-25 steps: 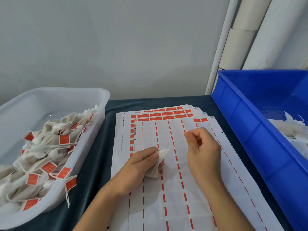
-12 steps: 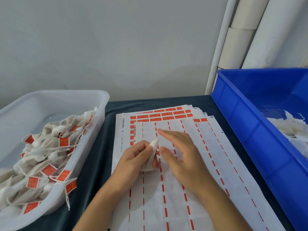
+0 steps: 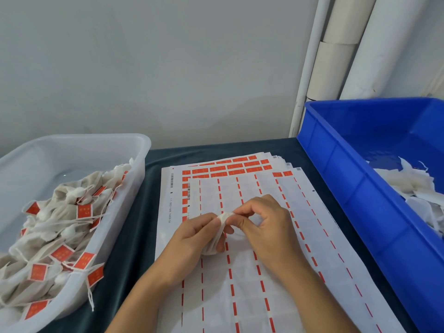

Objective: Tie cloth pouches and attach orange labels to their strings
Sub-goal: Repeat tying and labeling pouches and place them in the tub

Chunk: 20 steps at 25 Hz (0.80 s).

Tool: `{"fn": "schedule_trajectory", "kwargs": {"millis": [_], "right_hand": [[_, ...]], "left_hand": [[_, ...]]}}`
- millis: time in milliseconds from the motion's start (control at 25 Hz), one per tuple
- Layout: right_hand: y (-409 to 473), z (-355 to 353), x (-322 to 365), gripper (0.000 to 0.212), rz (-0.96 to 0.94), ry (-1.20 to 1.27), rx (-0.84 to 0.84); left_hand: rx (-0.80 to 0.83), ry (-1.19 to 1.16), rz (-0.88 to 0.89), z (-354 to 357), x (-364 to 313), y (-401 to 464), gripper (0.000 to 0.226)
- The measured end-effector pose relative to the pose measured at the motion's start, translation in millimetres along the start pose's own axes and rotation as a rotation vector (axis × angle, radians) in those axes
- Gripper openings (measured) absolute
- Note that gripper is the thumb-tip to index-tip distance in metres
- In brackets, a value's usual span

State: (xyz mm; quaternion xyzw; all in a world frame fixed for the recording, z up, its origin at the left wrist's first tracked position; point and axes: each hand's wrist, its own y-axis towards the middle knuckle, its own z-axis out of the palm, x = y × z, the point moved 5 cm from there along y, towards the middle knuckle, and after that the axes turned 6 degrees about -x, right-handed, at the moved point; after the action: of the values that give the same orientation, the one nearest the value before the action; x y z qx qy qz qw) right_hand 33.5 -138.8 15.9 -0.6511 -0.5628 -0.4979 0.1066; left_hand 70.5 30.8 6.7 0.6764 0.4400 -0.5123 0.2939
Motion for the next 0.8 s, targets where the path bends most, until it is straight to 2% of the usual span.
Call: {"fn": "schedule_trajectory", "kwargs": {"millis": [360,560,680,800], "right_hand": [[1.9,-7.6,-0.2,0.022,-0.059,-0.029,-0.098],[1.3,-6.3,-0.3,0.020,-0.031,-0.040,-0.118],[-1.1,-2.8,2.1,0.020,-0.048,-0.034,-0.082],[-5.7,6.6,8.8,0.014,-0.150,-0.078,0.004]], "left_hand": [[0.027,0.001,-0.013,0.5,-2.1,-0.2,0.043],[0.039,-0.121,-0.024,-2.1,-2.9,-2.9,0.044],[0.017,-0.226,-0.057,-6.2,0.7,-5.8,0.045],[-0.018,-0.336,-0.064,-7.4,1.7,-5.1,0.045]]}}
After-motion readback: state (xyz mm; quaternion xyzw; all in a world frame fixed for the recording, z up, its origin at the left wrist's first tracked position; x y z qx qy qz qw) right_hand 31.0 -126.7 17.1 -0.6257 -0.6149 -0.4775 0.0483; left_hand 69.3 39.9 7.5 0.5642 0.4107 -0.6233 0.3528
